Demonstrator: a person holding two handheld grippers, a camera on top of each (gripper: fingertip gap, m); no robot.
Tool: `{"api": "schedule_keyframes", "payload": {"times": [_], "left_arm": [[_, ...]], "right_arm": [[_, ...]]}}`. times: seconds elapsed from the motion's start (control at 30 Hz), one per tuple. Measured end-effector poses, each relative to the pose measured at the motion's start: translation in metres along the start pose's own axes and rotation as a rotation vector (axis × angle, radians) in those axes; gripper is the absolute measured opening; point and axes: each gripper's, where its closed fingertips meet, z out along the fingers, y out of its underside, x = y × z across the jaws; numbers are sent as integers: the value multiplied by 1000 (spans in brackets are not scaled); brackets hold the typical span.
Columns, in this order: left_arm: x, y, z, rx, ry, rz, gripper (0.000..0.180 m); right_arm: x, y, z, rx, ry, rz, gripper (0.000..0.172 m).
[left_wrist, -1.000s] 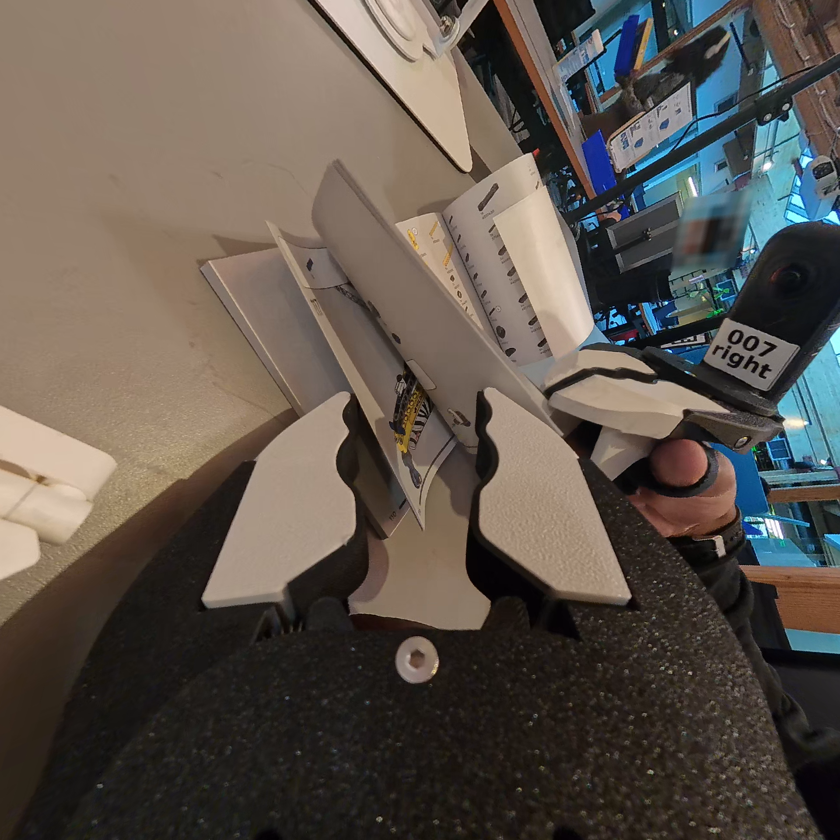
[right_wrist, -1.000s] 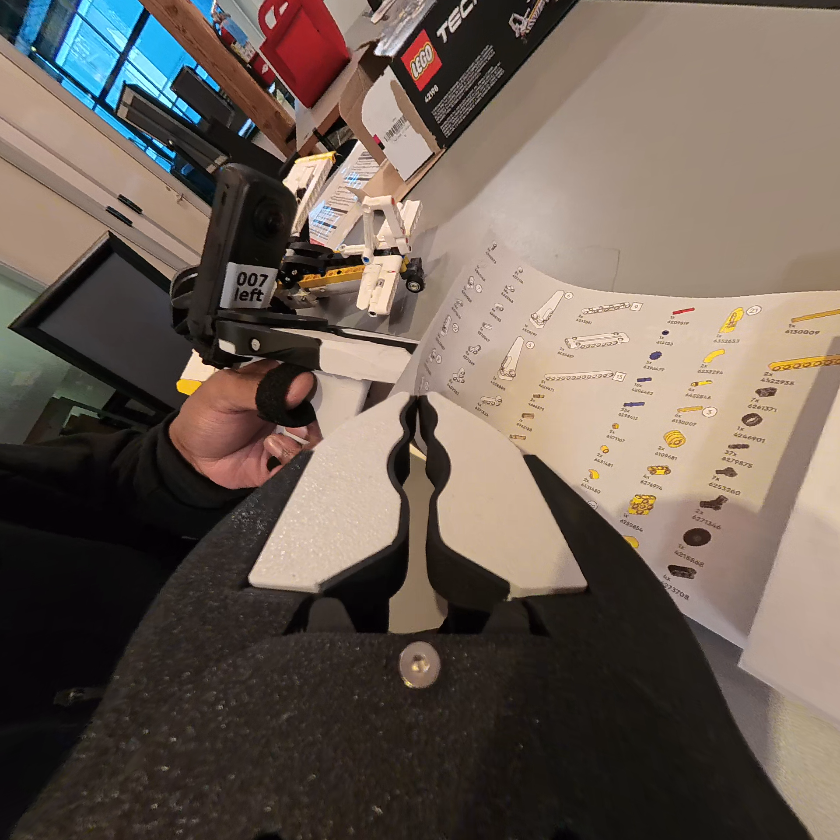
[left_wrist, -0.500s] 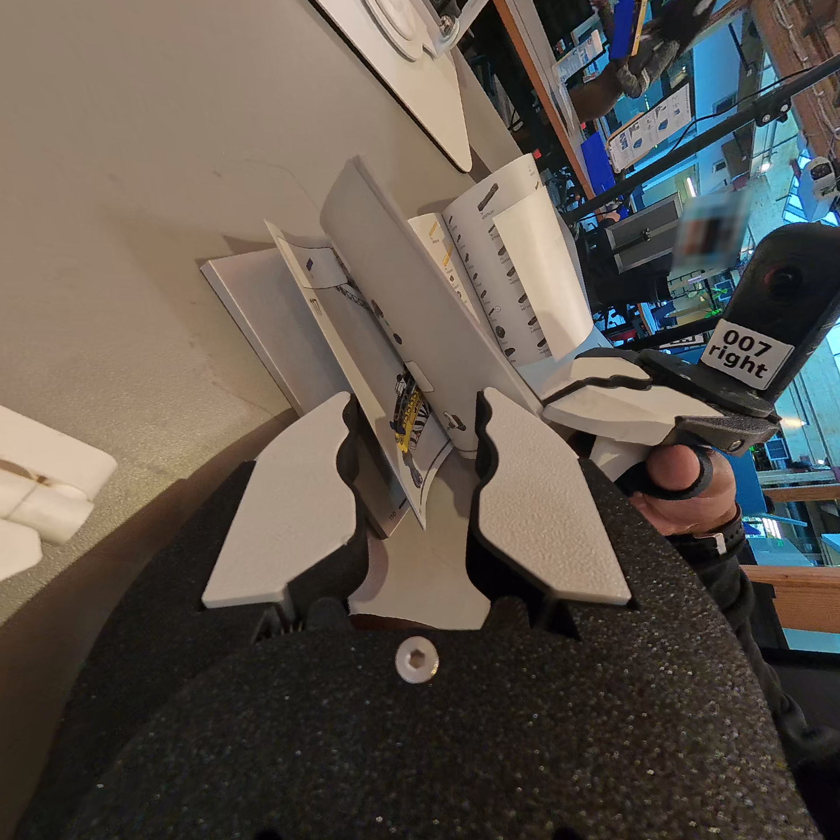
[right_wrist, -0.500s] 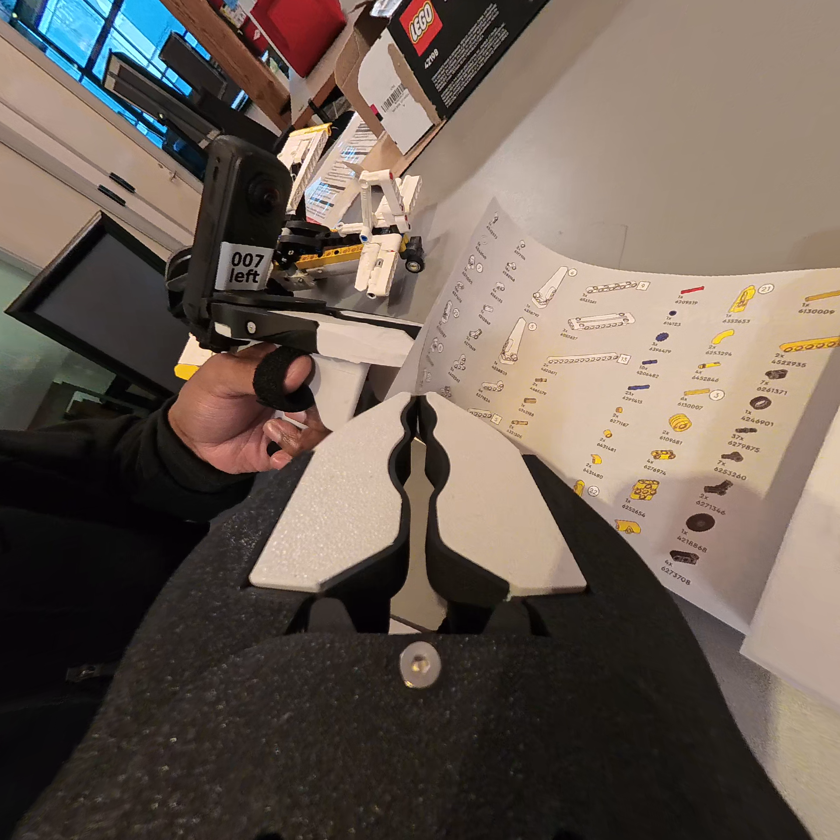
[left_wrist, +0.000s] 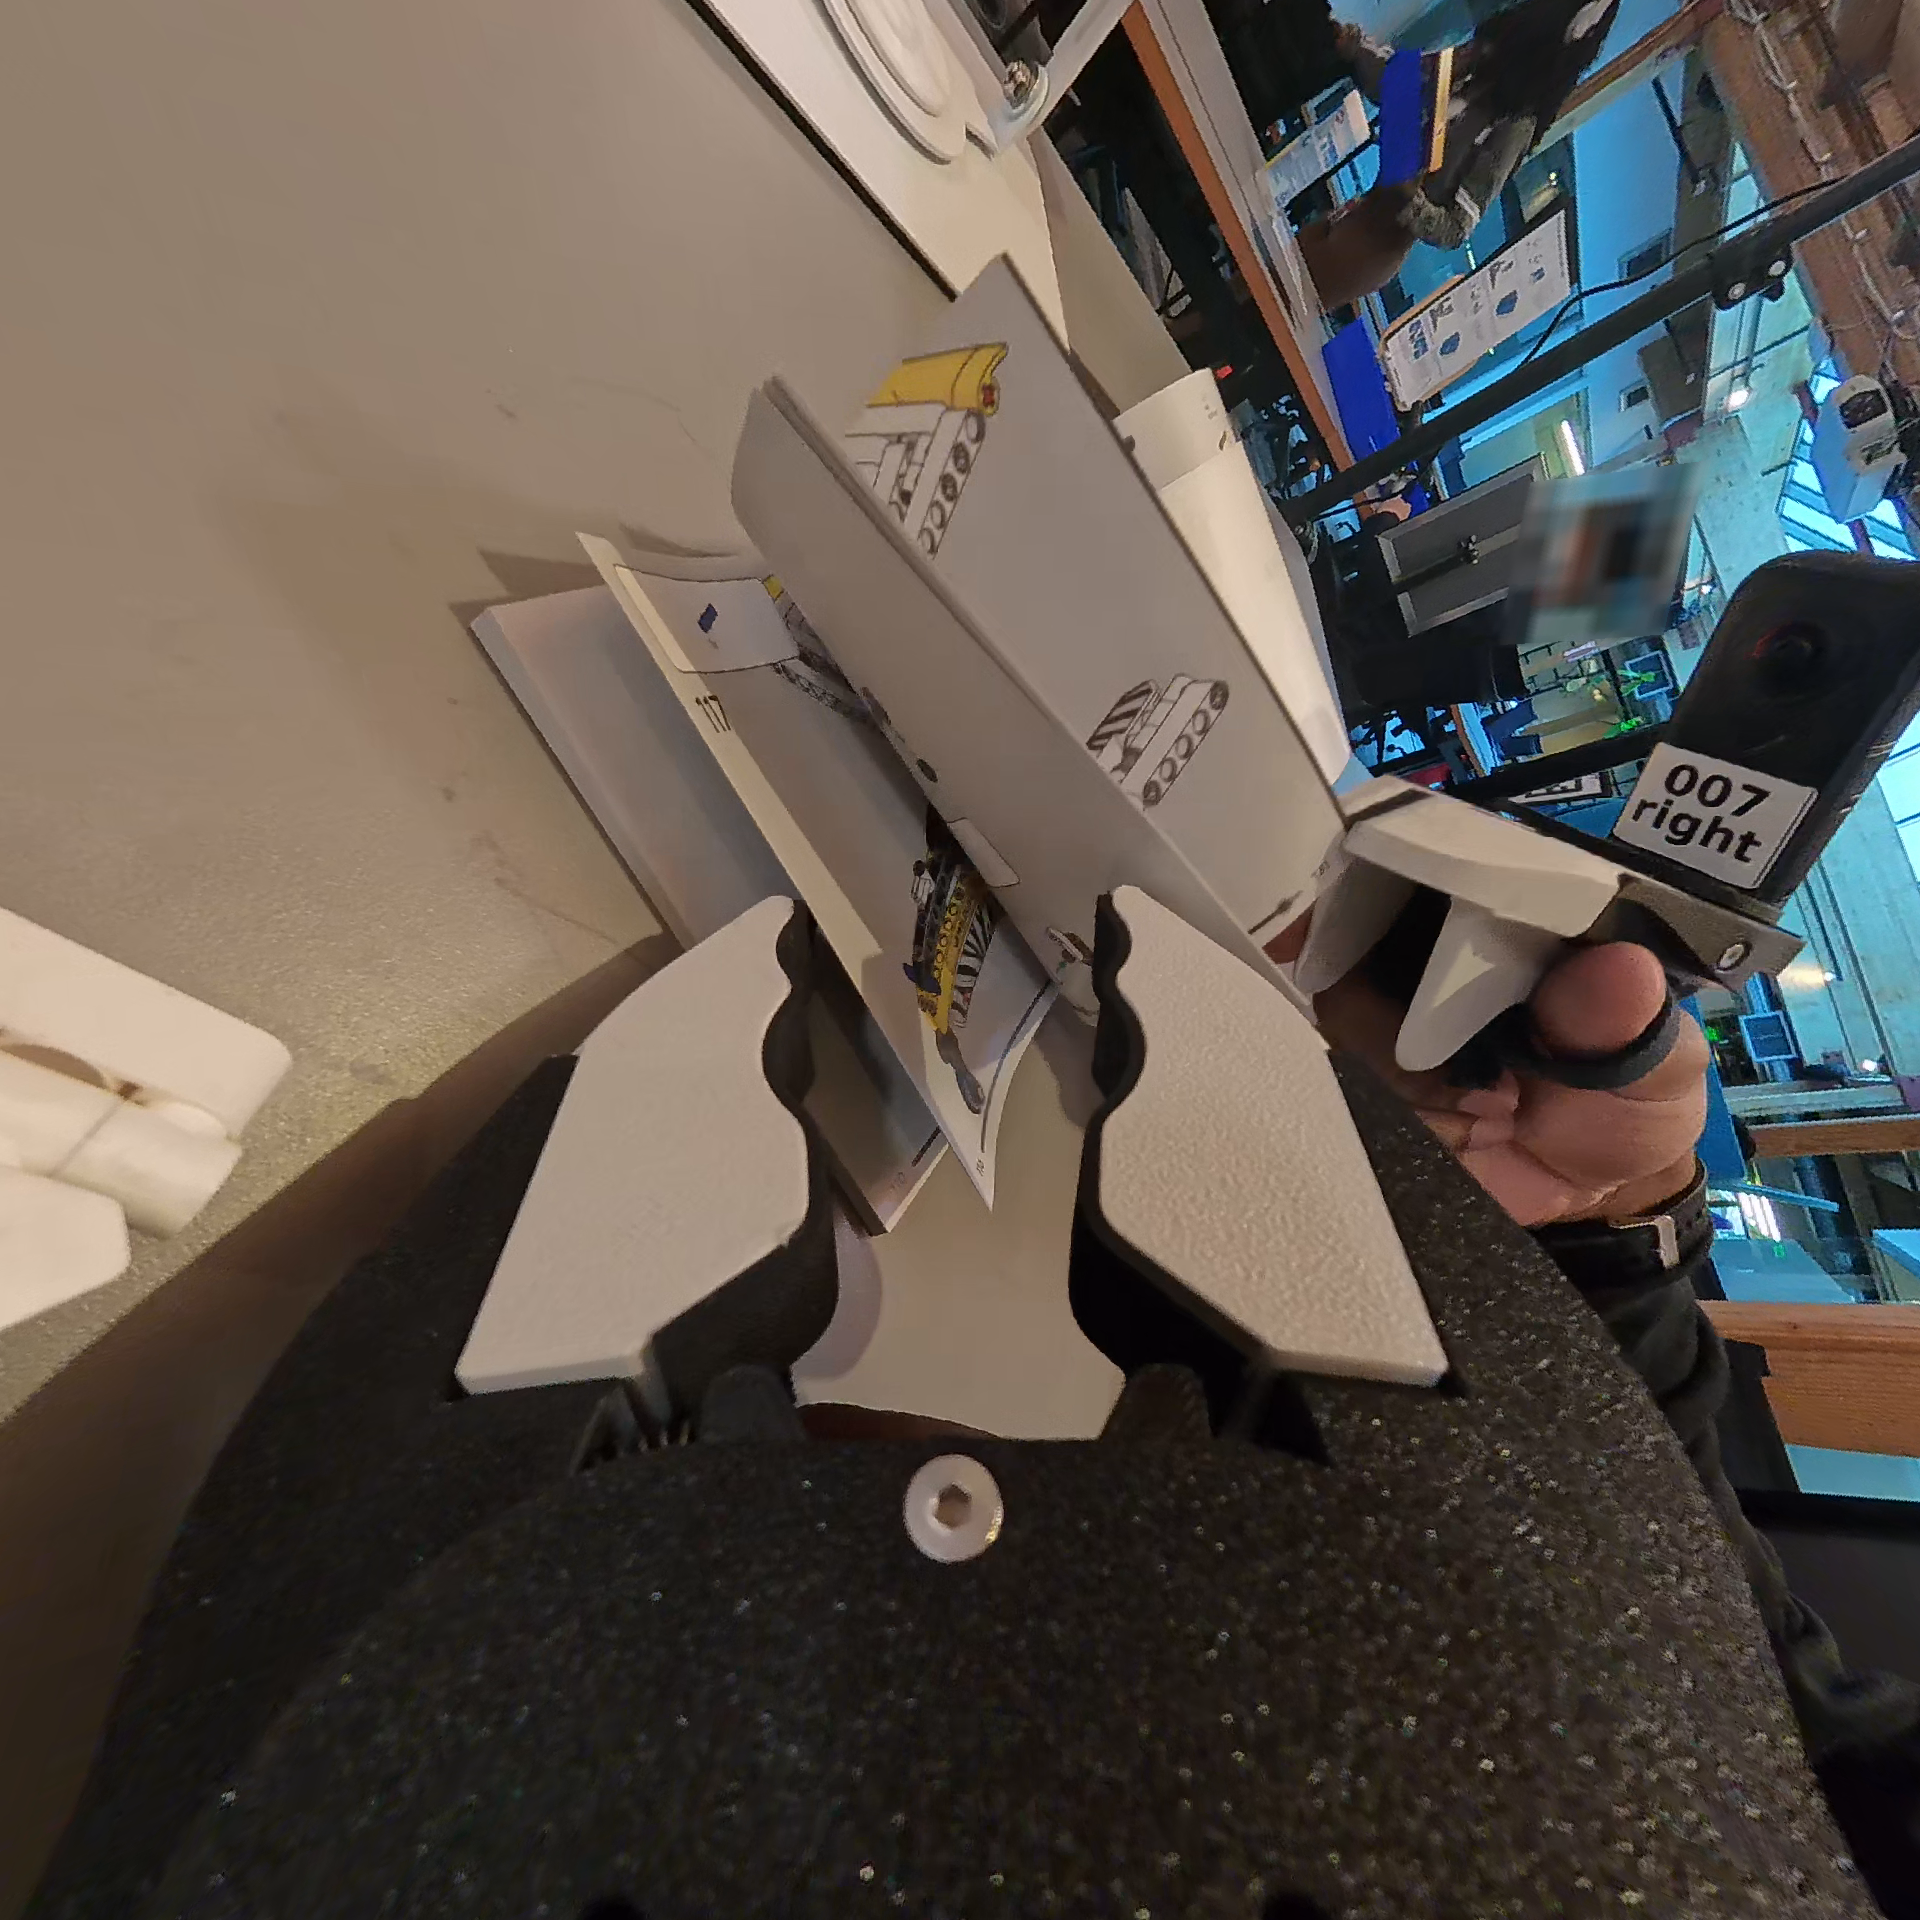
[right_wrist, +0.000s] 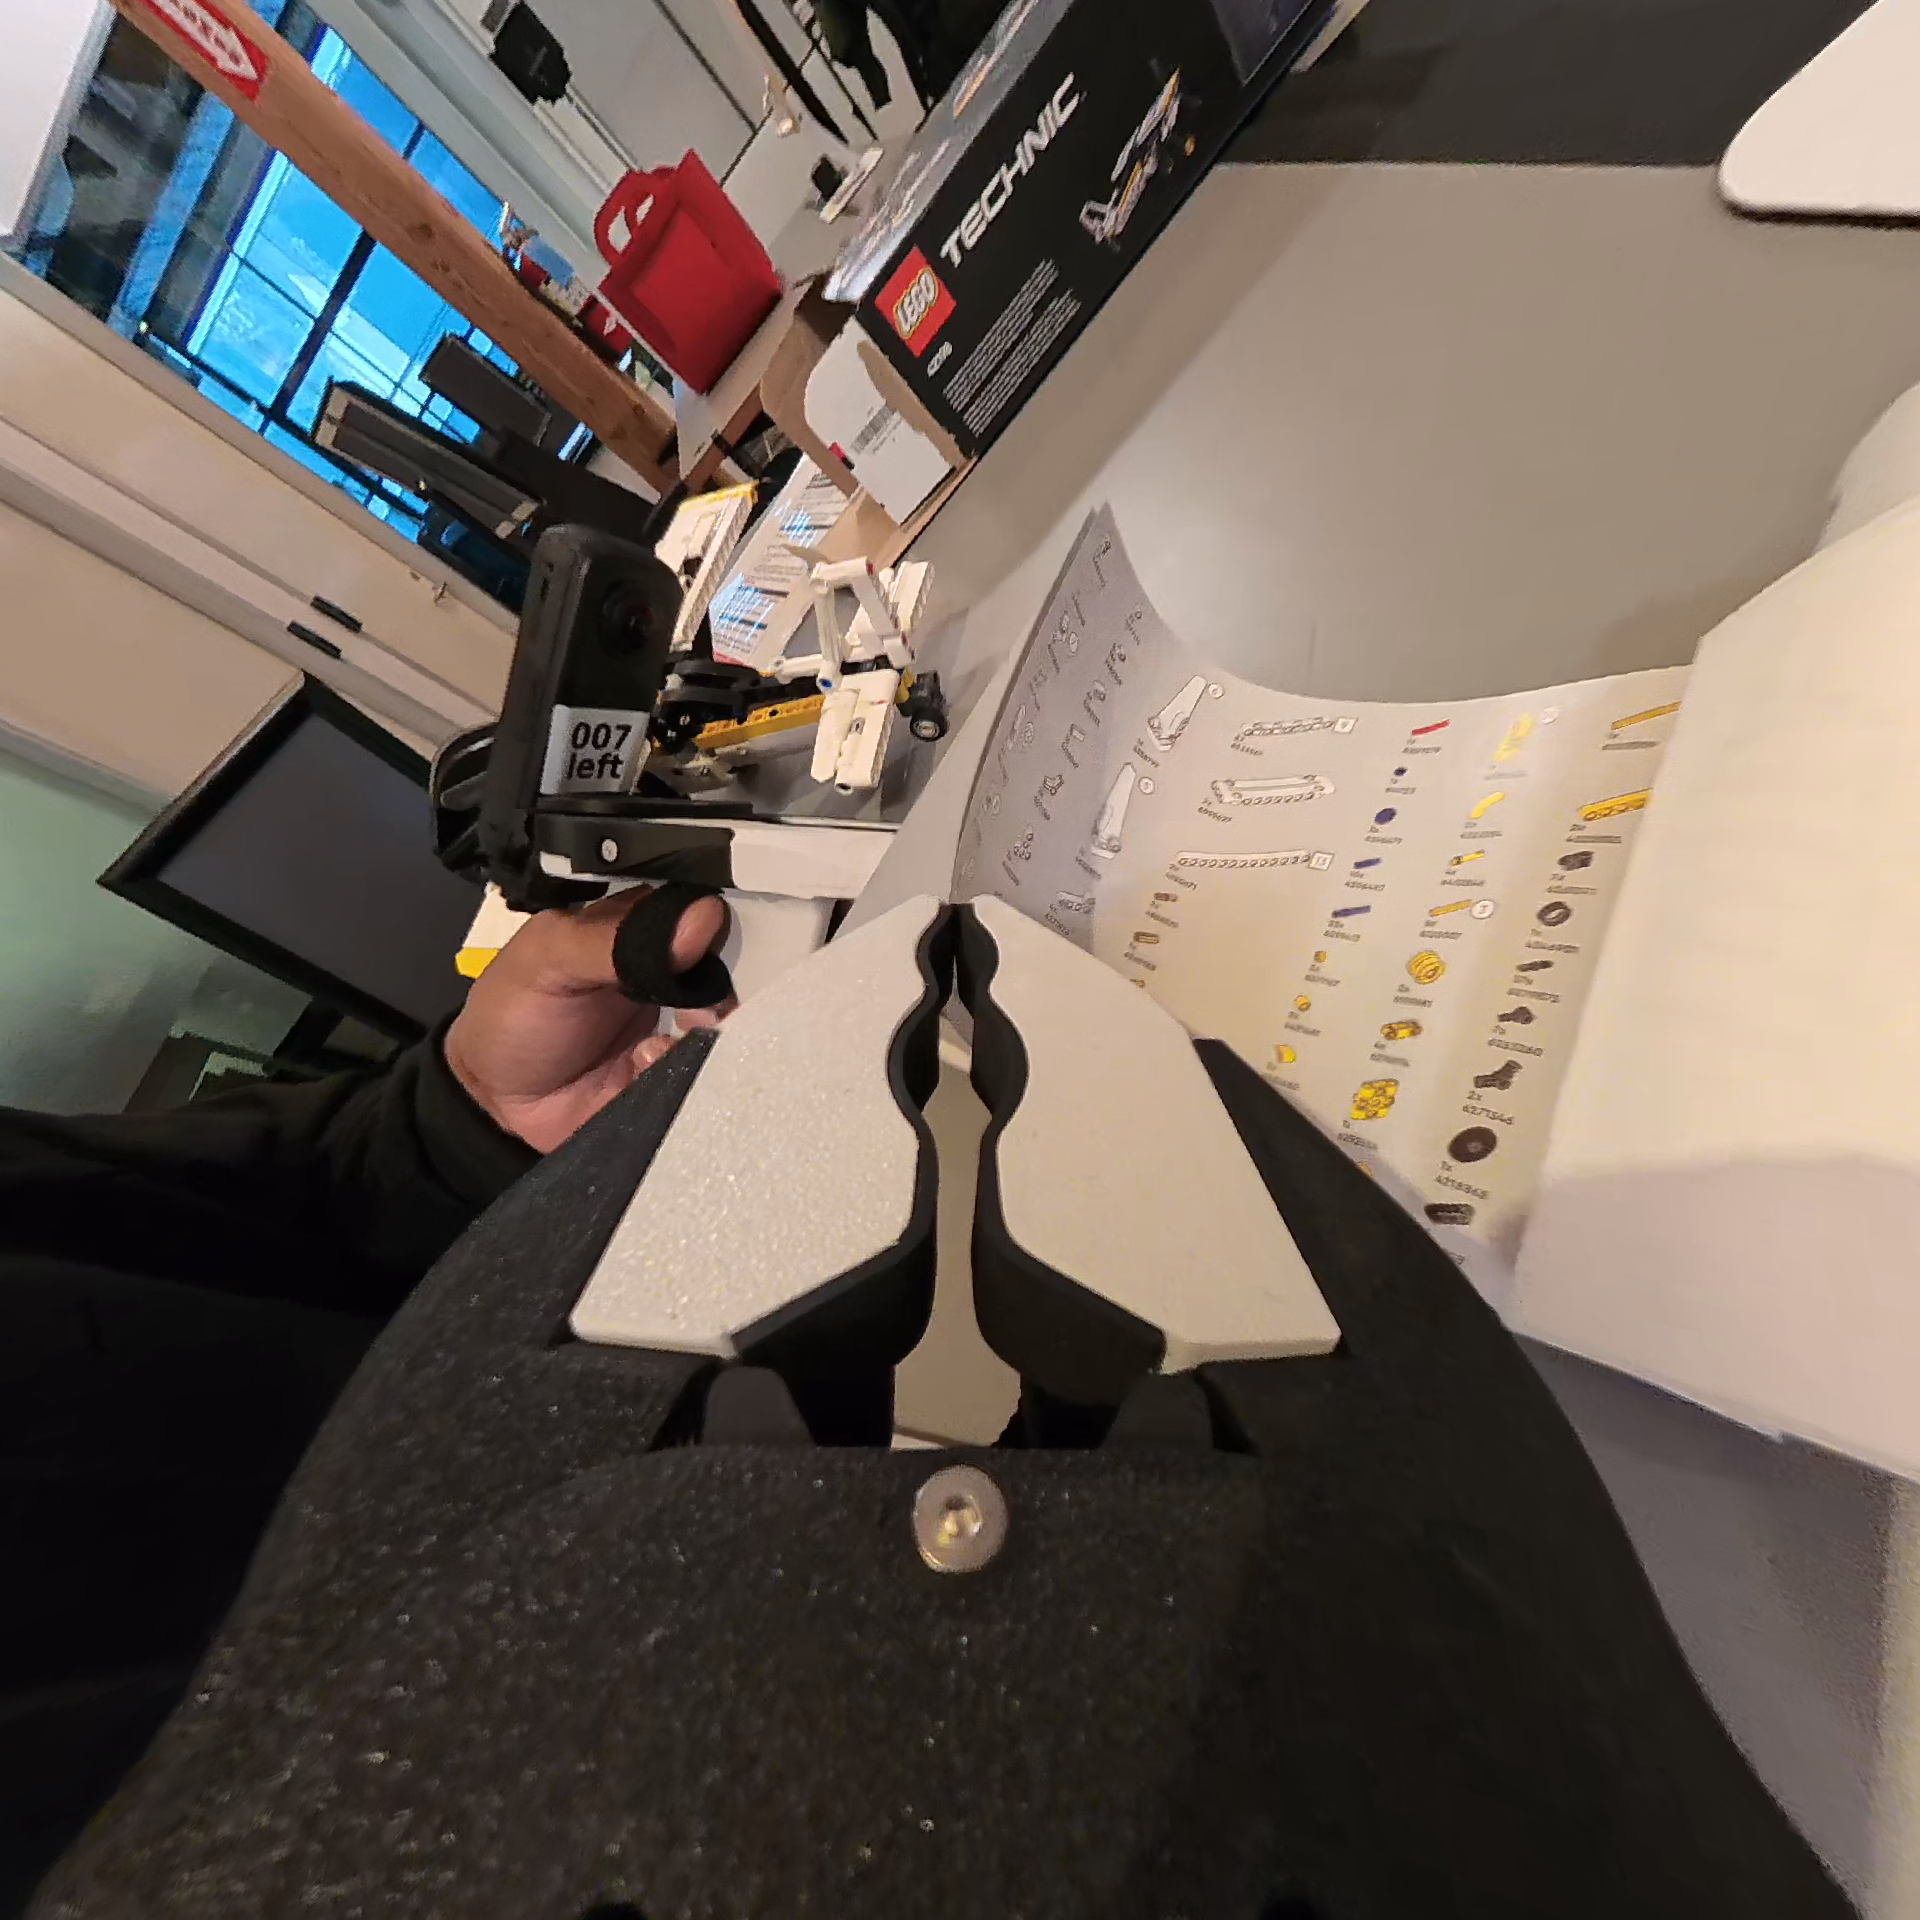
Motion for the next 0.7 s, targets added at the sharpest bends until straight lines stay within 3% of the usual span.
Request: {"api": "schedule_keyframes", "payload": {"times": [0.7], "left_arm": [[24,-8,-5,46,133,-16,58]], "right_arm": [[5,-23,-18,152,-51,130,0]]}}
